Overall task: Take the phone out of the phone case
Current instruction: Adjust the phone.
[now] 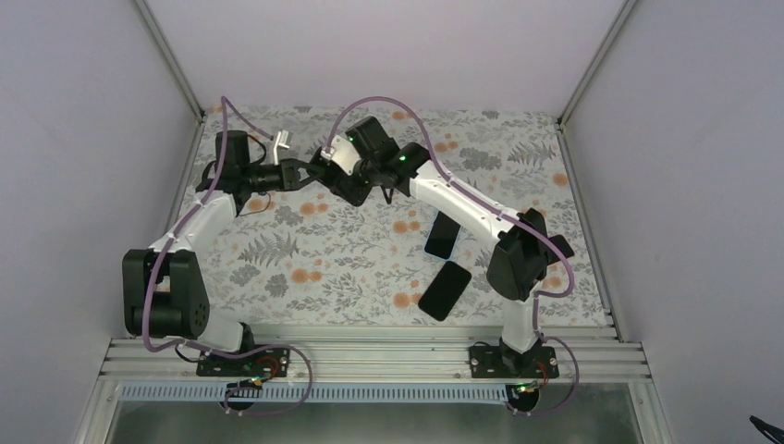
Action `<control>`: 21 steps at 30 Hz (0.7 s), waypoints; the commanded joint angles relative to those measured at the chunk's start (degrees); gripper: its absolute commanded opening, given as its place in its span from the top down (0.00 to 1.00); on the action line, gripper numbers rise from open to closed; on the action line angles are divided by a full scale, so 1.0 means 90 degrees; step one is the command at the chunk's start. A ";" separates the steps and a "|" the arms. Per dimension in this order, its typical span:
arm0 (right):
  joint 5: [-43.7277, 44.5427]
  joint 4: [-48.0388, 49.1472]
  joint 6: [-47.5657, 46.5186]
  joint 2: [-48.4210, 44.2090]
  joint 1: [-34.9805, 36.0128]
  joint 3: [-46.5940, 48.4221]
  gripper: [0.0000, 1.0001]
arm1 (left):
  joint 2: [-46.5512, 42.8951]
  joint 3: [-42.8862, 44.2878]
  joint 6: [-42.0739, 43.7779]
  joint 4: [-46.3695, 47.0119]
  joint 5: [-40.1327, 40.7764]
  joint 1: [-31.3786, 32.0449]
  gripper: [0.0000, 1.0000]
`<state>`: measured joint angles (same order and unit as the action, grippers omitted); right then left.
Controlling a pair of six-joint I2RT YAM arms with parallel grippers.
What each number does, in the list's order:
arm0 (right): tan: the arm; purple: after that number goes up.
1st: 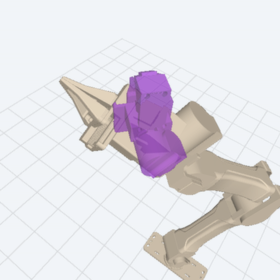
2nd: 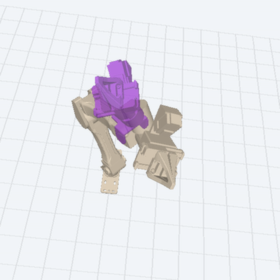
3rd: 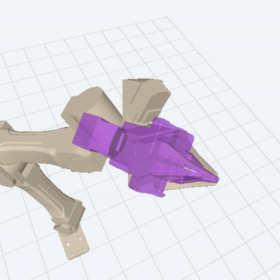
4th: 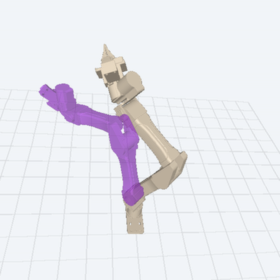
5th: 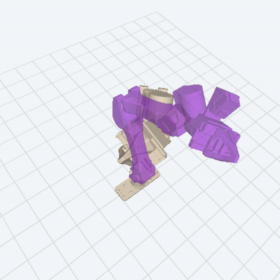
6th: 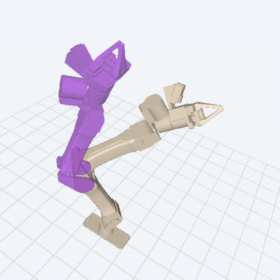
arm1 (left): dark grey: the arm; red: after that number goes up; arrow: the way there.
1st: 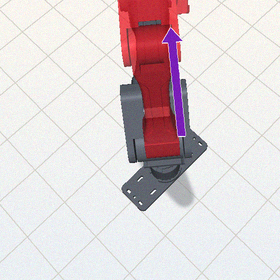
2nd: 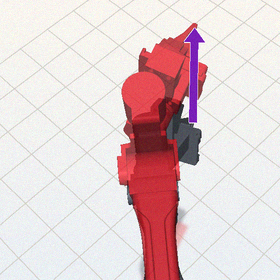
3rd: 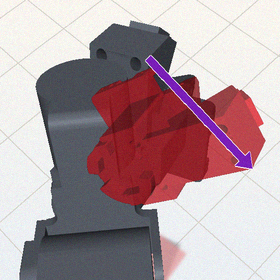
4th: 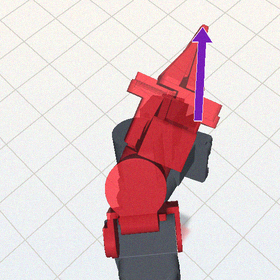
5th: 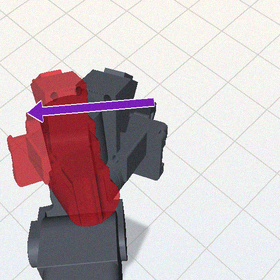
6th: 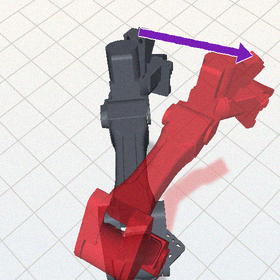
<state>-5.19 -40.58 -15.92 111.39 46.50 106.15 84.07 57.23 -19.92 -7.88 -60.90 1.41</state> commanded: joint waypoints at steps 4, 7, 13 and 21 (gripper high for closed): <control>-0.0544 -0.0178 0.0225 -0.0271 0.0032 0.0403 0.26 | -0.0116 0.0412 0.0627 -0.0364 0.0103 0.0016 0.98; -0.1093 -0.0309 0.0242 -0.0511 -0.0042 0.0107 0.15 | -0.0298 0.0526 0.1055 -0.0738 0.0144 0.0012 0.98; -0.1769 -0.0414 0.0449 -0.1221 -0.0221 -0.0390 0.01 | -0.0821 0.0674 0.2098 -0.1416 0.0014 0.0019 0.98; -0.3233 -0.1126 -0.0262 -0.1906 -0.0615 -0.0895 0.01 | -0.1308 0.1040 0.4361 -0.3146 -0.0758 0.0026 0.98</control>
<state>-24.49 -45.67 -14.94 96.29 43.07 100.60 75.35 63.35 5.32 -28.23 -61.08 1.65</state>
